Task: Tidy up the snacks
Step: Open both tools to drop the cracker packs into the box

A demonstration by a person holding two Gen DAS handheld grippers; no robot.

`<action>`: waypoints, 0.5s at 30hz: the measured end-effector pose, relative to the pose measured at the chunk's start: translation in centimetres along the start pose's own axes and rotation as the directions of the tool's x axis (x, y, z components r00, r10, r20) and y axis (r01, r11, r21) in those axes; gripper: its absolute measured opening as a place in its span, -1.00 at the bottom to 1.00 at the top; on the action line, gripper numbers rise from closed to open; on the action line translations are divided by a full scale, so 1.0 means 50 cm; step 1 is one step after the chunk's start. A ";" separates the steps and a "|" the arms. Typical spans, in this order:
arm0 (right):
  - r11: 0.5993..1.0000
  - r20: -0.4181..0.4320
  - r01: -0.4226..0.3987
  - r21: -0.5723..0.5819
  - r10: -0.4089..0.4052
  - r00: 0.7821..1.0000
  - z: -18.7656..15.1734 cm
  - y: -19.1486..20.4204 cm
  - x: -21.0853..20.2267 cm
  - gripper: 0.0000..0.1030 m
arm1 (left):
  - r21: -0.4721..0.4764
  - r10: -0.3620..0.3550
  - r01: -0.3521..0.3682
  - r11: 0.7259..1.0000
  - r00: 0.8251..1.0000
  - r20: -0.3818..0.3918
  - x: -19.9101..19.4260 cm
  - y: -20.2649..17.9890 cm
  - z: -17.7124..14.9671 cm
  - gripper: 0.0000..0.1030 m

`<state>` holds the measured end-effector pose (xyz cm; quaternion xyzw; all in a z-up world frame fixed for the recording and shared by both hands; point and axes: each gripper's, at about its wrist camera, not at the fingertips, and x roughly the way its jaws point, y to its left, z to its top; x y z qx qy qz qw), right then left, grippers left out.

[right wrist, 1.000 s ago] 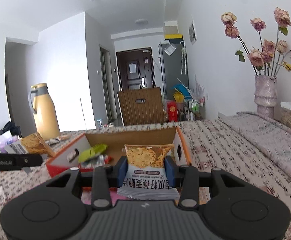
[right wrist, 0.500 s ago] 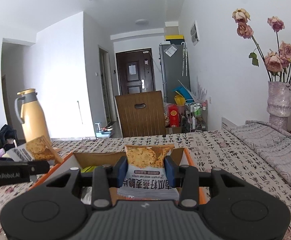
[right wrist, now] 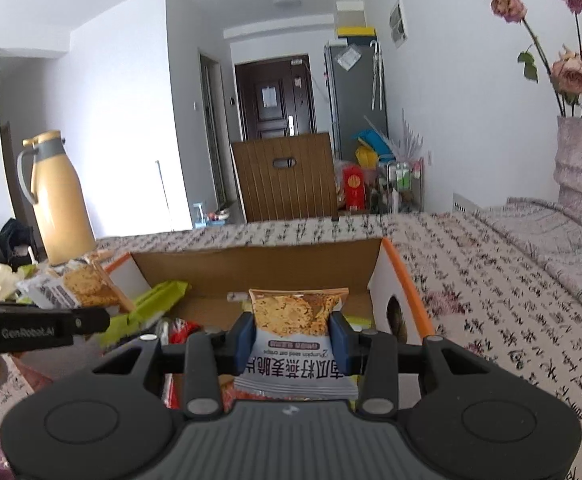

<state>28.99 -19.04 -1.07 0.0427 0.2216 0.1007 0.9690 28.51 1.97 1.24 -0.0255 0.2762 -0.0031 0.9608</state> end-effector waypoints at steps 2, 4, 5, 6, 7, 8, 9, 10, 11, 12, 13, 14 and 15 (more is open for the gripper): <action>1.000 -0.002 0.011 0.001 -0.011 1.000 -0.003 0.001 -0.001 -0.19 | -0.007 0.006 -0.006 1.000 1.000 0.007 -0.005 0.001 0.000 0.10; 1.000 -0.001 0.015 0.008 -0.015 1.000 -0.002 0.000 -0.005 0.01 | -0.009 0.021 -0.021 1.000 0.999 0.028 -0.016 -0.001 0.000 0.48; 1.000 0.003 0.019 0.014 -0.019 1.000 -0.002 -0.002 -0.007 0.20 | -0.011 0.030 -0.030 1.000 0.999 0.042 -0.021 -0.002 -0.001 0.69; 1.000 0.008 0.024 0.019 -0.024 1.000 -0.001 -0.004 -0.009 0.39 | -0.013 0.039 -0.038 0.999 0.997 0.059 -0.028 -0.002 -0.001 0.75; 0.999 0.013 0.028 0.024 -0.028 1.000 0.001 -0.008 -0.010 0.47 | -0.013 0.041 -0.040 0.999 0.997 0.072 -0.033 -0.002 0.000 0.81; 0.999 0.018 0.029 0.029 -0.030 0.999 0.002 -0.010 -0.012 0.64 | -0.013 0.041 -0.040 0.999 0.996 0.082 -0.038 -0.003 0.000 0.93; 0.999 0.022 0.031 0.033 -0.031 0.999 0.002 -0.011 -0.013 0.80 | -0.014 0.046 -0.045 0.999 0.995 0.093 -0.042 -0.005 0.000 1.00; 0.999 0.023 0.033 0.036 -0.033 0.999 0.002 -0.012 -0.014 0.88 | -0.015 0.054 -0.053 0.998 0.993 0.102 -0.045 -0.005 0.000 1.00; 0.999 0.022 0.034 0.038 -0.035 0.999 0.001 -0.012 -0.015 1.00 | -0.014 0.054 -0.053 0.999 0.993 0.106 -0.047 -0.006 0.001 1.00; 0.999 0.023 0.035 0.040 -0.036 0.999 0.002 -0.014 -0.015 1.00 | -0.015 0.050 -0.049 0.999 0.993 0.106 -0.048 -0.005 0.002 1.00; 0.999 0.023 0.034 0.042 -0.035 0.999 0.002 -0.014 -0.015 1.00 | -0.017 0.050 -0.049 0.999 0.993 0.103 -0.048 -0.005 0.002 1.00; 0.999 0.023 0.033 0.043 -0.034 0.999 0.003 -0.014 -0.015 1.00 | -0.018 0.050 -0.048 0.999 0.994 0.101 -0.047 -0.005 0.002 1.00; 0.999 0.023 0.032 0.043 -0.033 0.999 0.004 -0.015 -0.015 1.00 | -0.018 0.048 -0.046 0.999 0.994 0.099 -0.047 -0.004 0.002 1.00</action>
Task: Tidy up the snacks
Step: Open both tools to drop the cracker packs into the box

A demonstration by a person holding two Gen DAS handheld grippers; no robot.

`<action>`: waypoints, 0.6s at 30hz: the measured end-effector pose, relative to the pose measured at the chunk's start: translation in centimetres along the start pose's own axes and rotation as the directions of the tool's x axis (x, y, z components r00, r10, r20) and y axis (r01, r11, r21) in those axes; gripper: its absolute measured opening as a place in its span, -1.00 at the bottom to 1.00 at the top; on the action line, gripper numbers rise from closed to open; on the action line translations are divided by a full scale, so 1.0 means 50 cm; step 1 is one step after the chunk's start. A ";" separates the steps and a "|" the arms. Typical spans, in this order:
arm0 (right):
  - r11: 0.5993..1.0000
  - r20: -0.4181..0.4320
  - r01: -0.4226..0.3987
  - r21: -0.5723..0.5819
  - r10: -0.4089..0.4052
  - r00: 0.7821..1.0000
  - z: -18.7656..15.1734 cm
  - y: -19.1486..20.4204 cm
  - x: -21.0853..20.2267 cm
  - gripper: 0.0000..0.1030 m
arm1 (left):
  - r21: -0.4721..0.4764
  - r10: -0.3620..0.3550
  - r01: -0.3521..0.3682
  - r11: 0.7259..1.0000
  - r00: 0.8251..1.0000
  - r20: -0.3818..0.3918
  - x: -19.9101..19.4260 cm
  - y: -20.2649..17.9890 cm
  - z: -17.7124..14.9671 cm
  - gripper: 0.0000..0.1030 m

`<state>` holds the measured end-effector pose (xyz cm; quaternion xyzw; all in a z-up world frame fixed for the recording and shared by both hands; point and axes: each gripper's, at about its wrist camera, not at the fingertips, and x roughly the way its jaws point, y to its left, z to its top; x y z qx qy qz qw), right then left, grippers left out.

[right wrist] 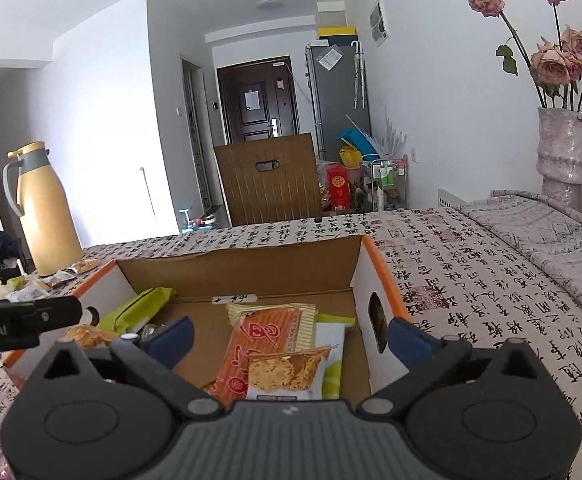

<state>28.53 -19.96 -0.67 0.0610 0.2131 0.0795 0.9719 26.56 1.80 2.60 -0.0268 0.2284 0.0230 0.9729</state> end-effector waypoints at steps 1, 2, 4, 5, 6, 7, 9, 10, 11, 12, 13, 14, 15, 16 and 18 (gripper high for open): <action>1.000 0.001 -0.001 0.001 0.001 1.000 0.000 0.000 -0.001 1.00 | -0.001 -0.001 0.001 1.000 1.000 0.001 -0.001 0.000 0.001 1.00; 1.000 0.003 -0.002 0.001 0.002 1.000 0.001 0.000 -0.002 1.00 | -0.002 -0.002 0.002 1.000 1.000 0.002 -0.002 0.000 0.001 1.00; 1.000 0.006 -0.002 0.001 0.002 1.000 0.002 -0.001 -0.004 1.00 | -0.005 -0.004 0.004 1.000 1.000 0.007 -0.005 0.000 0.002 1.00; 1.000 0.009 -0.002 0.002 0.002 1.000 0.003 -0.001 -0.005 1.00 | -0.007 -0.004 0.004 1.000 1.000 0.009 -0.007 0.000 0.003 1.00; 1.000 0.012 -0.001 0.001 0.001 1.000 0.004 -0.002 -0.006 1.00 | -0.010 -0.002 0.002 1.000 1.000 0.010 -0.009 0.001 0.005 1.00; 1.000 0.016 0.002 0.001 -0.002 1.000 0.006 -0.001 -0.007 1.00 | -0.014 0.003 -0.002 1.000 1.000 0.011 -0.012 0.001 0.007 1.00; 1.000 0.017 0.008 0.004 -0.008 1.000 0.011 0.000 -0.012 1.00 | -0.023 0.007 -0.007 1.000 1.000 0.003 -0.019 -0.001 0.015 1.00; 1.000 0.017 0.007 0.007 -0.007 1.000 0.016 -0.001 -0.016 1.00 | -0.029 0.003 -0.003 1.000 1.000 0.006 -0.025 0.000 0.018 1.00; 1.000 0.022 0.007 0.008 -0.007 1.000 0.020 0.000 -0.022 1.00 | -0.034 0.001 0.000 0.999 1.000 0.014 -0.036 0.000 0.022 1.00; 1.000 0.031 0.009 0.006 -0.010 0.999 0.024 0.002 -0.029 1.00 | -0.035 0.002 -0.002 0.999 1.000 0.024 -0.046 0.000 0.026 1.00; 1.000 0.040 0.013 0.003 -0.013 0.999 0.027 0.004 -0.039 1.00 | -0.035 0.004 -0.002 0.999 0.999 0.033 -0.056 -0.001 0.030 1.00; 1.000 0.045 0.014 0.000 -0.014 0.999 0.030 0.005 -0.047 1.00 | -0.033 0.002 0.000 0.999 0.999 0.044 -0.071 -0.003 0.033 1.00; 1.000 0.048 0.011 -0.004 -0.010 0.999 0.033 0.007 -0.056 1.00 | -0.030 0.000 0.001 1.000 0.999 0.052 -0.082 -0.004 0.034 1.00; 1.000 0.050 0.007 -0.008 -0.007 0.999 0.034 0.009 -0.065 1.00 | -0.027 -0.001 0.002 1.000 0.998 0.061 -0.096 -0.005 0.035 1.00; 1.000 0.058 0.005 -0.014 -0.004 0.998 0.035 0.012 -0.088 1.00 | -0.025 -0.005 0.007 1.000 0.997 0.072 -0.120 -0.006 0.035 1.00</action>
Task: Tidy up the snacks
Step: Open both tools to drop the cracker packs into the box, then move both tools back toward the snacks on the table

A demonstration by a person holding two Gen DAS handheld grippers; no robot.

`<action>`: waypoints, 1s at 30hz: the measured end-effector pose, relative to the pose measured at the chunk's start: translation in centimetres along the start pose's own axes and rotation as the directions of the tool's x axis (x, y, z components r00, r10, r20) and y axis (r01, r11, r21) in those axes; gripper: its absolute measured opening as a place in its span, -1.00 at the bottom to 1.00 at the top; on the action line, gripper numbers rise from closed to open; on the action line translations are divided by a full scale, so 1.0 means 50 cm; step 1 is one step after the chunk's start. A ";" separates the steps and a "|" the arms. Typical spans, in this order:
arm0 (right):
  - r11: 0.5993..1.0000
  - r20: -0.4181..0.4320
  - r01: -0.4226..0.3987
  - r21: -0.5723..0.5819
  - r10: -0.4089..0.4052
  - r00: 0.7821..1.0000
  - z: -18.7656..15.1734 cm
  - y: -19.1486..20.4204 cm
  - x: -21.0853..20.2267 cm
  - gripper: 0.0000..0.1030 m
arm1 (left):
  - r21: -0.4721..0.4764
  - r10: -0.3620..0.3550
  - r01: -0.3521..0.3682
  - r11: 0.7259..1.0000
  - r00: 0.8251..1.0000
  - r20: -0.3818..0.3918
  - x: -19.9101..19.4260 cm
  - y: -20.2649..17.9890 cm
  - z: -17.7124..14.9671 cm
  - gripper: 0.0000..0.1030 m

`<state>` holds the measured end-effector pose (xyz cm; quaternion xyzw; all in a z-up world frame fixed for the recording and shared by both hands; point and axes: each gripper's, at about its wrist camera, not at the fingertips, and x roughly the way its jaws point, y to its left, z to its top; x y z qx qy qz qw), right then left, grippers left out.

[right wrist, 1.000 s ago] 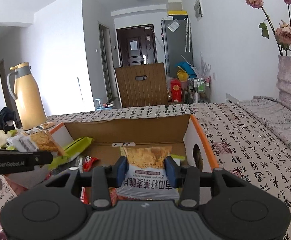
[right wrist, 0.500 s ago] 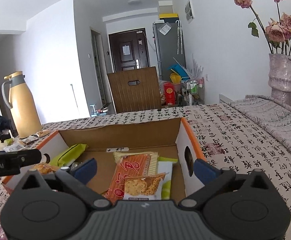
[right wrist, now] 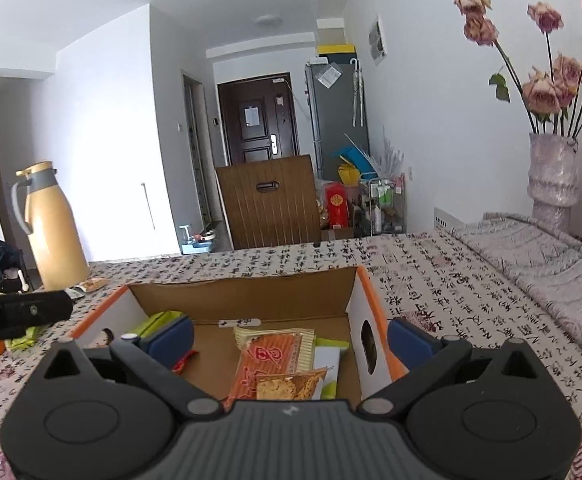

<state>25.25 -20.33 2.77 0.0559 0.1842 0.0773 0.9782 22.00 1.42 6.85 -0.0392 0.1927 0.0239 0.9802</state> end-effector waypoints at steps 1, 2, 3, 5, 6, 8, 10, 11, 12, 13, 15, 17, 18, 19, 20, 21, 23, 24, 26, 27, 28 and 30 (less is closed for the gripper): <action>1.000 0.005 0.000 -0.002 0.000 1.000 0.001 0.001 -0.013 1.00 | -0.001 -0.002 0.002 1.000 1.000 0.004 -0.012 -0.001 0.000 1.00; 1.000 0.009 0.001 -0.004 0.000 1.000 0.002 0.001 -0.024 1.00 | -0.002 -0.003 0.003 1.000 1.000 0.009 -0.023 -0.001 0.000 1.00; 1.000 0.014 0.002 -0.006 -0.002 1.000 0.002 0.001 -0.036 1.00 | -0.003 -0.006 0.006 1.000 1.000 0.014 -0.037 0.000 -0.001 1.00; 1.000 0.023 0.006 -0.015 -0.005 1.000 0.002 0.002 -0.064 1.00 | -0.004 -0.009 0.009 1.000 1.000 0.020 -0.058 0.000 -0.005 1.00; 1.000 0.026 0.009 -0.019 -0.008 1.000 0.002 0.002 -0.077 1.00 | -0.003 -0.012 0.012 1.000 1.000 0.024 -0.071 0.000 -0.008 1.00; 1.000 0.030 0.016 -0.023 -0.015 0.999 -0.002 0.001 -0.101 1.00 | 0.001 -0.014 0.014 1.000 0.999 0.030 -0.092 0.000 -0.014 1.00; 1.000 0.032 0.023 -0.021 -0.022 0.999 -0.007 -0.004 -0.126 1.00 | 0.002 -0.016 0.016 1.000 0.999 0.030 -0.112 0.000 -0.022 1.00; 0.999 0.032 0.027 -0.021 -0.026 0.999 -0.010 -0.006 -0.136 1.00 | 0.003 -0.017 0.017 1.000 0.999 0.029 -0.120 0.000 -0.027 1.00; 0.999 0.032 0.030 -0.020 -0.029 0.999 -0.014 -0.009 -0.145 1.00 | 0.003 -0.017 0.017 1.000 0.999 0.027 -0.129 0.001 -0.033 1.00; 0.999 0.030 0.032 -0.019 -0.031 0.999 -0.019 -0.012 -0.156 1.00 | 0.005 -0.016 0.016 1.000 1.000 0.025 -0.138 0.001 -0.039 1.00; 0.999 0.024 0.033 -0.022 -0.032 0.999 -0.030 -0.019 -0.176 1.00 | 0.009 -0.014 0.014 1.000 1.000 0.021 -0.151 0.001 -0.052 1.00; 0.999 0.017 0.035 -0.028 -0.035 0.999 -0.041 -0.026 -0.194 1.00 | 0.013 -0.010 0.009 1.000 1.000 0.016 -0.163 0.003 -0.066 1.00; 0.999 0.013 0.036 -0.031 -0.036 0.999 -0.047 -0.030 -0.202 1.00 | 0.012 -0.007 0.006 1.000 1.000 0.013 -0.168 0.005 -0.072 1.00; 0.999 0.008 0.036 -0.035 -0.036 0.999 -0.053 -0.034 -0.209 1.00 | 0.010 -0.004 0.004 1.000 1.000 0.009 -0.174 0.008 -0.078 1.00; 0.999 0.002 0.037 -0.039 -0.037 0.999 -0.059 -0.038 -0.217 1.00 | 0.008 -0.001 0.001 1.000 1.000 0.005 -0.178 0.010 -0.085 1.00; 0.998 -0.004 0.038 -0.043 -0.038 0.999 -0.066 -0.041 -0.223 1.00 | 0.006 0.004 -0.004 1.000 1.000 -0.001 -0.183 0.012 -0.092 1.00; 0.998 -0.018 0.038 -0.050 -0.039 0.999 -0.081 -0.046 -0.236 1.00 | 0.000 0.007 -0.007 1.000 1.000 -0.015 -0.191 0.015 -0.106 1.00; 0.998 -0.025 0.037 -0.052 -0.039 0.999 -0.088 -0.050 -0.241 1.00 | -0.003 0.006 -0.006 1.000 1.000 -0.026 -0.194 0.016 -0.116 1.00; 0.998 -0.039 0.035 -0.057 -0.037 0.999 -0.102 -0.055 -0.252 1.00 | -0.005 0.005 -0.005 1.000 0.999 -0.043 -0.199 0.016 -0.133 1.00; 0.998 -0.047 0.035 -0.058 -0.037 0.998 -0.110 -0.057 -0.257 1.00 | -0.005 0.005 -0.005 1.000 0.999 -0.054 -0.201 0.016 -0.143 1.00; 0.998 -0.056 0.034 -0.058 -0.037 0.998 -0.118 -0.060 -0.262 1.00 | -0.004 0.005 -0.005 1.000 0.998 -0.066 -0.203 0.017 -0.153 1.00; 0.998 -0.075 0.031 -0.059 -0.036 0.997 -0.135 -0.063 -0.270 1.00 | -0.001 0.004 -0.004 1.000 0.996 -0.087 -0.207 0.019 -0.174 1.00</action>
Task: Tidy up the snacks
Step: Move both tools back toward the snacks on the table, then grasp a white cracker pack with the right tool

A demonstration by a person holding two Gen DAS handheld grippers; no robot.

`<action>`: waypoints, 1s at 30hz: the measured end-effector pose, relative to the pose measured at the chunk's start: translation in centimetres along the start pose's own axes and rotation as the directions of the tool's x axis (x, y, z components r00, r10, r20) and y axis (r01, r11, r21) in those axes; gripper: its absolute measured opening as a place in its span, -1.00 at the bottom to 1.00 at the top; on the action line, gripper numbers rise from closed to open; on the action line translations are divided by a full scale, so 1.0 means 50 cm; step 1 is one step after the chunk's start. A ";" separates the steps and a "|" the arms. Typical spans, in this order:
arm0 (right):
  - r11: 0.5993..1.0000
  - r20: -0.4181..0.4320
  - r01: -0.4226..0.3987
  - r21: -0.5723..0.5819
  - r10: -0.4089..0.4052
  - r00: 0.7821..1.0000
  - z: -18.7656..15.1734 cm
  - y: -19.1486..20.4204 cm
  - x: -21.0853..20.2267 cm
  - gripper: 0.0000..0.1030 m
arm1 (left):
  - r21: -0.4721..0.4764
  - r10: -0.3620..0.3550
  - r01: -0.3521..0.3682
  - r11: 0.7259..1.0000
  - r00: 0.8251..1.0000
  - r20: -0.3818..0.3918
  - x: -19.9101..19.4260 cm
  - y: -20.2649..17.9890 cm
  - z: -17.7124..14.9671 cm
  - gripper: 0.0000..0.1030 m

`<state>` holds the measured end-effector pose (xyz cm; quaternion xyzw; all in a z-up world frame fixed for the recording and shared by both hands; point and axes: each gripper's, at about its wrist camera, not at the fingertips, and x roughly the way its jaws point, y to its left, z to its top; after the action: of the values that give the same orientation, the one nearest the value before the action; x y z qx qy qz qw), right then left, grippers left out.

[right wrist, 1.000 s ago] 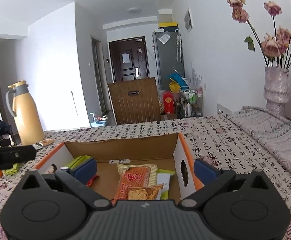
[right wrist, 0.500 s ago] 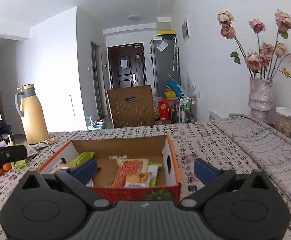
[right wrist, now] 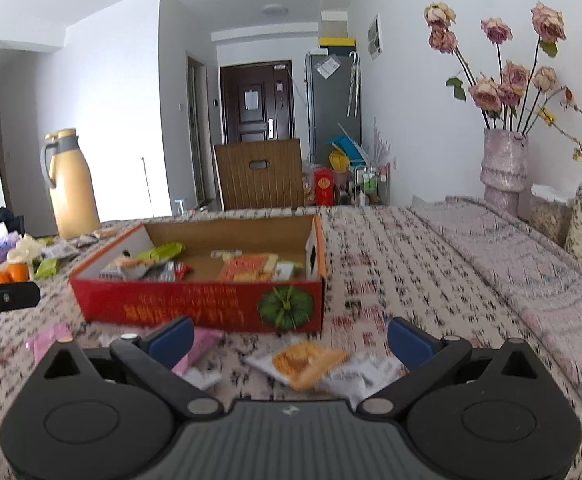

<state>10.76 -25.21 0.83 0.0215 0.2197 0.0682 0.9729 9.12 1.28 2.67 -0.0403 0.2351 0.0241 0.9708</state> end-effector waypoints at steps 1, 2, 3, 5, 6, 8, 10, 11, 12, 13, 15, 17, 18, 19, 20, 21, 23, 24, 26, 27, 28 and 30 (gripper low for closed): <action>1.000 -0.009 -0.001 -0.001 0.001 1.000 -0.008 -0.001 -0.003 1.00 | 0.002 0.001 -0.001 1.000 1.000 -0.008 -0.001 0.001 -0.008 1.00; 1.000 -0.017 -0.003 -0.002 0.003 1.000 -0.015 -0.003 -0.006 1.00 | 0.005 0.002 -0.002 1.000 1.000 -0.016 -0.003 0.002 -0.018 1.00; 1.000 -0.025 -0.005 -0.003 0.005 1.000 -0.024 -0.004 -0.008 1.00 | 0.006 0.003 -0.003 1.000 1.000 -0.025 -0.004 0.005 -0.028 1.00; 1.000 -0.042 -0.010 -0.005 0.010 0.999 -0.041 -0.008 -0.013 1.00 | 0.008 0.004 -0.003 1.000 0.999 -0.042 -0.007 0.007 -0.045 1.00; 1.000 -0.052 -0.010 -0.005 0.010 0.999 -0.050 -0.010 -0.014 1.00 | 0.008 0.005 -0.005 1.000 0.999 -0.050 -0.008 0.008 -0.052 1.00; 1.000 -0.076 -0.011 -0.001 0.011 0.997 -0.069 -0.015 -0.014 1.00 | 0.009 0.011 -0.010 1.000 0.998 -0.069 -0.006 0.012 -0.063 1.00; 1.000 -0.100 -0.005 0.004 0.006 0.995 -0.083 -0.021 -0.011 1.00 | 0.007 0.016 -0.016 1.000 0.996 -0.085 -0.002 0.015 -0.071 1.00; 1.000 -0.108 -0.001 0.005 0.002 0.994 -0.087 -0.023 -0.009 1.00 | 0.006 0.018 -0.018 1.000 0.996 -0.090 -0.001 0.015 -0.074 1.00; 1.000 -0.115 0.005 0.006 -0.004 0.993 -0.091 -0.027 -0.007 1.00 | 0.005 0.021 -0.020 1.000 0.995 -0.093 0.001 0.016 -0.075 1.00; 1.000 -0.117 0.011 0.007 -0.010 0.993 -0.094 -0.029 -0.006 1.00 | 0.005 0.022 -0.021 1.000 0.995 -0.094 0.001 0.016 -0.076 1.00; 1.000 -0.116 0.024 0.009 -0.022 0.993 -0.093 -0.038 -0.004 1.00 | 0.006 0.021 -0.021 1.000 0.995 -0.094 0.002 0.014 -0.074 1.00; 0.999 -0.109 0.038 0.003 -0.038 0.993 -0.089 -0.048 -0.001 1.00 | 0.009 0.021 -0.021 1.000 0.995 -0.097 0.004 0.011 -0.075 1.00; 0.999 -0.106 0.045 -0.004 -0.045 0.993 -0.087 -0.053 0.002 1.00 | 0.010 0.022 -0.021 1.000 0.995 -0.099 0.006 0.011 -0.075 1.00; 0.999 -0.105 0.052 -0.013 -0.053 0.993 -0.085 -0.059 0.007 1.00 | 0.010 0.025 -0.024 1.000 0.994 -0.102 0.008 0.010 -0.075 1.00; 0.998 -0.106 0.061 -0.027 -0.063 0.992 -0.082 -0.065 0.014 1.00 | 0.009 0.028 -0.027 1.000 0.994 -0.105 0.010 0.010 -0.074 1.00; 0.997 -0.108 0.067 -0.039 -0.070 0.992 -0.080 -0.071 0.021 1.00 | 0.008 0.030 -0.029 1.000 0.994 -0.107 0.011 0.010 -0.074 1.00; 0.994 -0.121 0.080 -0.071 -0.088 0.989 -0.075 -0.082 0.041 1.00 | 0.008 0.034 -0.034 0.999 0.994 -0.108 0.013 0.009 -0.074 1.00; 0.993 -0.127 0.082 -0.088 -0.093 0.987 -0.073 -0.086 0.051 1.00 | 0.009 0.036 -0.036 0.999 0.993 -0.109 0.013 0.009 -0.074 1.00; 0.991 -0.138 0.074 -0.115 -0.090 0.986 -0.070 -0.093 0.071 1.00 | 0.010 0.041 -0.040 0.999 0.993 -0.111 0.014 0.008 -0.073 1.00; 0.990 -0.145 0.068 -0.127 -0.087 0.986 -0.069 -0.097 0.082 0.96 | 0.010 0.043 -0.043 0.999 0.993 -0.112 0.015 0.008 -0.073 1.00; 0.989 -0.150 0.060 -0.134 -0.080 0.985 -0.068 -0.100 0.090 0.93 | 0.010 0.045 -0.044 0.999 0.993 -0.113 0.015 0.007 -0.073 1.00; 0.989 -0.166 0.040 -0.141 -0.064 0.984 -0.067 -0.105 0.109 0.78 | 0.011 0.049 -0.048 0.999 0.992 -0.115 0.016 0.006 -0.074 1.00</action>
<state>14.85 -29.62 -4.86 -0.0569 0.2973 0.0591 0.9512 8.13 1.28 -0.97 -0.0320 0.2915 0.0445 0.9550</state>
